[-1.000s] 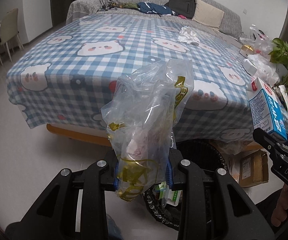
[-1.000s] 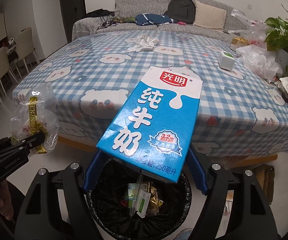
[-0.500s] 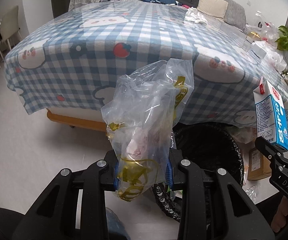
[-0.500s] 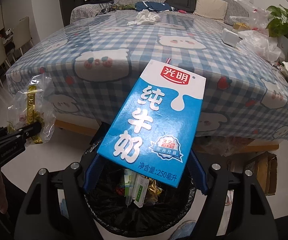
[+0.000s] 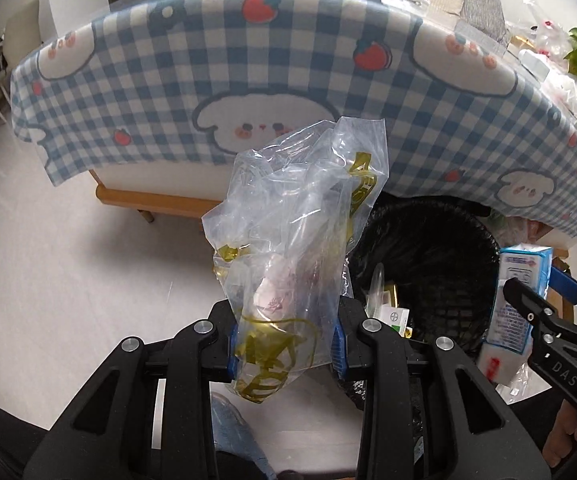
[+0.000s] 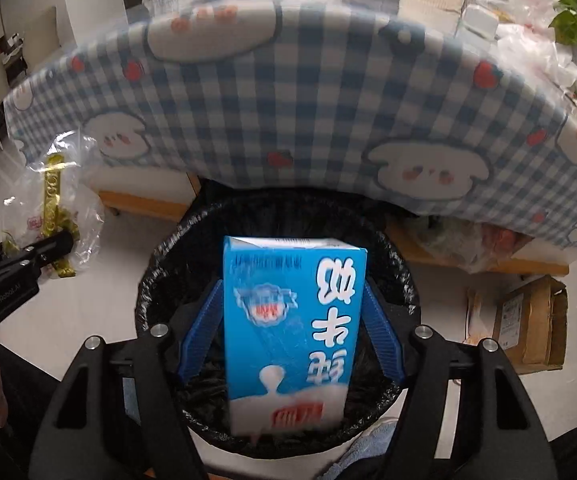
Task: Collect trash
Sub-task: 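Open the right gripper to drop the blue milk carton into the bin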
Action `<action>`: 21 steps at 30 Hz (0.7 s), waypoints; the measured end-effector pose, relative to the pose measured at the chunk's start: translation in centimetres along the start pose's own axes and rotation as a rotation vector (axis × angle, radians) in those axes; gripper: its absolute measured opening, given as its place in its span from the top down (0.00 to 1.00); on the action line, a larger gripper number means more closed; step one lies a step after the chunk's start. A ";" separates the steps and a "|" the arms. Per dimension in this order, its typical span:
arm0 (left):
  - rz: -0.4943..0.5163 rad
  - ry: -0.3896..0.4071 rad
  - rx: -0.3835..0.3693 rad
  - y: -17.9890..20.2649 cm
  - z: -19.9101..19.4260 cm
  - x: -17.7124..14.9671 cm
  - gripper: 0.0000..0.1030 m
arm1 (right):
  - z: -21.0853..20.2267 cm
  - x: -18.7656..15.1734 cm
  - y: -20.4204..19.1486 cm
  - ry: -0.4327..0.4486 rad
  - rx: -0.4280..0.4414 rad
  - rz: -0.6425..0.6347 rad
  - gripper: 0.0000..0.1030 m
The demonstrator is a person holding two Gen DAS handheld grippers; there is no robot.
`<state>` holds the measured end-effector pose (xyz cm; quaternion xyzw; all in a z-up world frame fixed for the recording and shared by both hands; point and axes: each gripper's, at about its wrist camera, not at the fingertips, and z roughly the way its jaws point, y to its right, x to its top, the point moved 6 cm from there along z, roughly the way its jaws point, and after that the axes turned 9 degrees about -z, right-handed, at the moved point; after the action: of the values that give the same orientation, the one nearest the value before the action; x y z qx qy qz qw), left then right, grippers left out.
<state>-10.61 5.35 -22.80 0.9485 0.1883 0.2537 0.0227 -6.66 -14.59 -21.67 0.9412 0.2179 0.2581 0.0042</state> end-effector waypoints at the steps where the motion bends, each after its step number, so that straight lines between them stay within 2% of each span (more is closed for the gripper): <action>1: 0.002 -0.006 0.003 0.1 0.2 -0.2 0.69 | 0.4 -0.2 0.0 -0.014 0.003 0.004 0.37; 5: 0.011 -0.018 0.005 0.4 0.5 -0.7 0.69 | 0.6 -0.2 -0.4 -0.017 0.003 0.001 0.37; 7: 0.002 -0.030 0.003 0.5 0.5 -0.7 0.69 | 0.3 -0.1 -0.4 -0.007 0.007 0.006 0.34; 9: 0.001 -0.034 -0.007 1.1 0.4 -0.8 0.69 | -0.1 0.1 -0.2 0.004 0.001 0.013 0.24; 14: 0.044 -0.035 0.001 2.9 0.7 -0.8 0.69 | -0.6 0.5 1.0 0.034 -0.025 0.020 0.10; 21: 0.078 -0.048 -0.033 6.4 1.0 -0.6 0.69 | -0.9 0.8 5.1 0.056 -0.071 0.077 0.07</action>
<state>-8.33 -0.76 -23.08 0.9604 0.1464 0.2348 0.0329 -4.41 -19.02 -19.91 0.9406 0.1725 0.2918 0.0214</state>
